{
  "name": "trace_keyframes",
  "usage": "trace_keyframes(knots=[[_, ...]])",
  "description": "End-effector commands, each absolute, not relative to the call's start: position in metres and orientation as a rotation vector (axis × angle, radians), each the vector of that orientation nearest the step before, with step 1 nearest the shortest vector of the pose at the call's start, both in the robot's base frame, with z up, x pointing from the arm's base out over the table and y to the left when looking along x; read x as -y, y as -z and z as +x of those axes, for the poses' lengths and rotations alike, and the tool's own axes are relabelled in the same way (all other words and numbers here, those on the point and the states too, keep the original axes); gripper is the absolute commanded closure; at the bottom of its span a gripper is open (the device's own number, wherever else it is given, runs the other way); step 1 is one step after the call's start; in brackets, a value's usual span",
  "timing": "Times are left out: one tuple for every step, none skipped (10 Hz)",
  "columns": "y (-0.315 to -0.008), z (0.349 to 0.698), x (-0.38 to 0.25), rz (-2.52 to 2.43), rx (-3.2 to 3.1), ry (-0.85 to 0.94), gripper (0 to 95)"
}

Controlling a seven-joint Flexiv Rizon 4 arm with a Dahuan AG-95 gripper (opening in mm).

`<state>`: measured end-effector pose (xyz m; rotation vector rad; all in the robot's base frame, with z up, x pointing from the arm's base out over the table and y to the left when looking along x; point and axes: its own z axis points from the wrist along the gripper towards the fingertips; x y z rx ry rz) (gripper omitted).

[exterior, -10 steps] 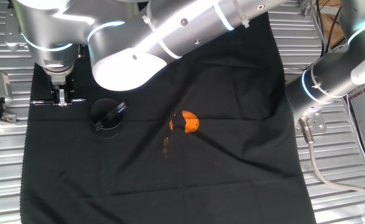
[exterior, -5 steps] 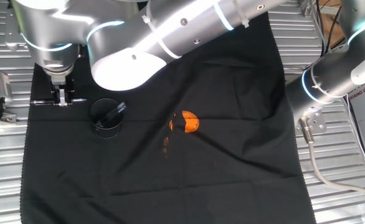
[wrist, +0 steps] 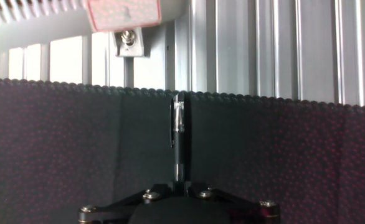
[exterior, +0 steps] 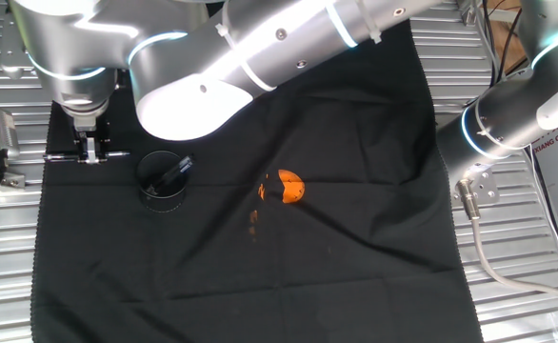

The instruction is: Put the pen into the pen holder

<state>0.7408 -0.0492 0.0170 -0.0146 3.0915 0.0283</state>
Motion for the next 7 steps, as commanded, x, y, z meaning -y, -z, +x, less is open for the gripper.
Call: trace_keyframes(knots=[[-0.019,0.742,0.048,-0.012,-3.098,-0.026,95.0],[-0.024,0.743,0.048,-0.013,-3.098,-0.031,95.0],[-0.028,0.743,0.049,-0.012,-3.101,-0.027,95.0],[-0.030,0.743,0.050,-0.012,-3.101,-0.030,95.0],[-0.032,0.742,0.050,-0.014,-3.100,-0.028,95.0],[-0.033,0.741,0.050,-0.014,-3.099,-0.028,95.0],[-0.036,0.740,0.050,-0.017,-3.099,-0.028,95.0]])
